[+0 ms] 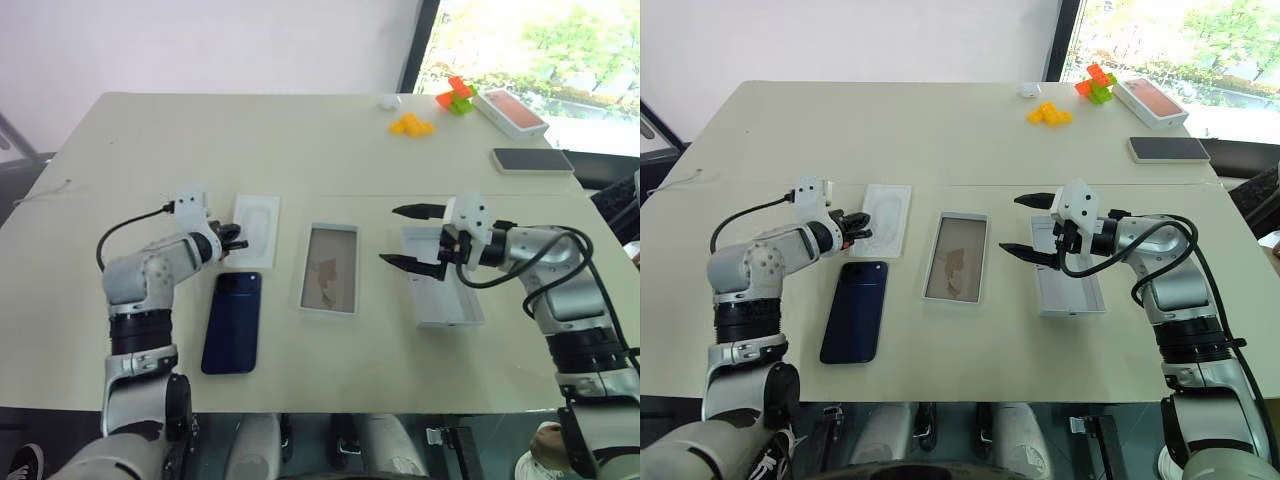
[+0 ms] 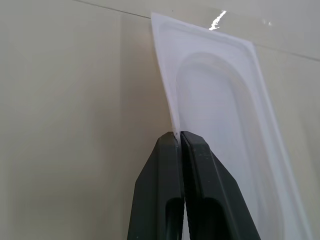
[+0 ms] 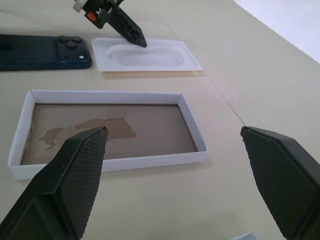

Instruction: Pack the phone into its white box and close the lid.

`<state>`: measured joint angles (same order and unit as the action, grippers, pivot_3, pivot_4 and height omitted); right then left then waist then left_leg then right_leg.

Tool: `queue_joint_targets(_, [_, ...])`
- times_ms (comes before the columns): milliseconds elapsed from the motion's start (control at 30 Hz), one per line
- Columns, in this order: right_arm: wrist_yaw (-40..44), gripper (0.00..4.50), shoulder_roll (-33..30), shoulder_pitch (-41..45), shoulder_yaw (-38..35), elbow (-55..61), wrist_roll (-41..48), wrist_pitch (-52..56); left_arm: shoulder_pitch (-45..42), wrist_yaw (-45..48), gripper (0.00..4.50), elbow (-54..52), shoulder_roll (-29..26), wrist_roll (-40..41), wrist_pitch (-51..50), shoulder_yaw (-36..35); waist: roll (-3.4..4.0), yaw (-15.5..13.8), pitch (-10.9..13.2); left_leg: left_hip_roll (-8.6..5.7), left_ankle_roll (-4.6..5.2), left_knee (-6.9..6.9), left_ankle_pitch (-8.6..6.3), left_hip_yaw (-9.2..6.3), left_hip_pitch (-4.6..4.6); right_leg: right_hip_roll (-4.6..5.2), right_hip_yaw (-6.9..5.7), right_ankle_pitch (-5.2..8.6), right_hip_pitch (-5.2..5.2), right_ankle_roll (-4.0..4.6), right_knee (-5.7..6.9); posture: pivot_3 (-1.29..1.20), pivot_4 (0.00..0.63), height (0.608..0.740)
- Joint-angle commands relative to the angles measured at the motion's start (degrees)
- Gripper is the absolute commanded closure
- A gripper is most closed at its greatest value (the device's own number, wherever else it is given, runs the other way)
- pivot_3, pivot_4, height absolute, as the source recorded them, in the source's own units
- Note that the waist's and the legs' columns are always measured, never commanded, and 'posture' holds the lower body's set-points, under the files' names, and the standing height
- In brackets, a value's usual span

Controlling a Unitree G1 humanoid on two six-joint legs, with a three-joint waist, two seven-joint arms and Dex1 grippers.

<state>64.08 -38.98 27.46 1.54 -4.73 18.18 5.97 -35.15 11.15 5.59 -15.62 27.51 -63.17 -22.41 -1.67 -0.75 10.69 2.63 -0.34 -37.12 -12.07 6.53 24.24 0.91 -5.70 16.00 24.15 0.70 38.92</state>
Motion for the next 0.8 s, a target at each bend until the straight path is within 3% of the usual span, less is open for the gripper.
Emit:
queue_joint_targets(33, [-0.4, 0.0, -0.4, 1.3, -1.3, 1.3, 0.1, -0.5, -0.9, -0.6, 4.47, -0.4, 0.8, 5.6, -3.1, -6.7, -0.01, 0.0, 0.0, 0.0, 0.0, 0.0, 0.0, 0.0, 0.0, 0.0, 0.0, 0.0, 0.0, 0.0, 0.0, 0.0, 0.15, 0.737])
queue_joint_targets(233, [-0.5, 0.0, -0.2, 1.3, -1.1, 1.3, 0.0, -0.5, 1.1, -0.8, 4.47, -2.4, 0.2, 7.9, -4.4, -8.6, -0.02, 0.1, 0.0, 0.0, -0.01, 0.01, 0.01, 0.0, 0.0, -0.01, 0.0, 0.0, 0.01, -0.01, 0.0, 0.0, 0.15, 0.737])
queue_joint_targets(367, [-0.6, 0.0, -0.1, 1.5, -1.0, 1.2, -0.1, -0.6, 0.4, -1.7, 4.47, -3.1, 2.3, 14.2, -7.0, -14.2, -0.03, 0.0, 0.0, 0.01, 0.0, 0.01, 0.0, 0.0, 0.0, -0.01, 0.0, 0.0, 0.01, -0.01, 0.0, 0.0, 0.15, 0.737])
queue_joint_targets(667, [0.0, 0.0, -0.9, 1.3, -1.5, 0.6, 0.1, -0.7, -0.9, -5.3, 4.47, -8.4, 1.5, 19.5, -12.1, -15.1, -0.06, 0.1, 0.0, 0.01, -0.01, 0.01, 0.0, -0.01, 0.02, -0.02, 0.0, 0.01, 0.02, -0.01, 0.0, 0.0, 0.15, 0.737])
queue_joint_targets(800, [2.2, 0.0, -2.4, 0.4, -2.2, 0.2, 1.4, 0.3, -2.4, -9.3, 4.47, -13.9, 5.1, 22.2, -18.2, -13.9, -0.07, -0.1, 0.0, 0.0, 0.0, 0.0, 0.0, -0.02, 0.04, -0.01, 0.0, 0.02, 0.02, -0.03, -0.01, 0.0, 0.15, 0.737])
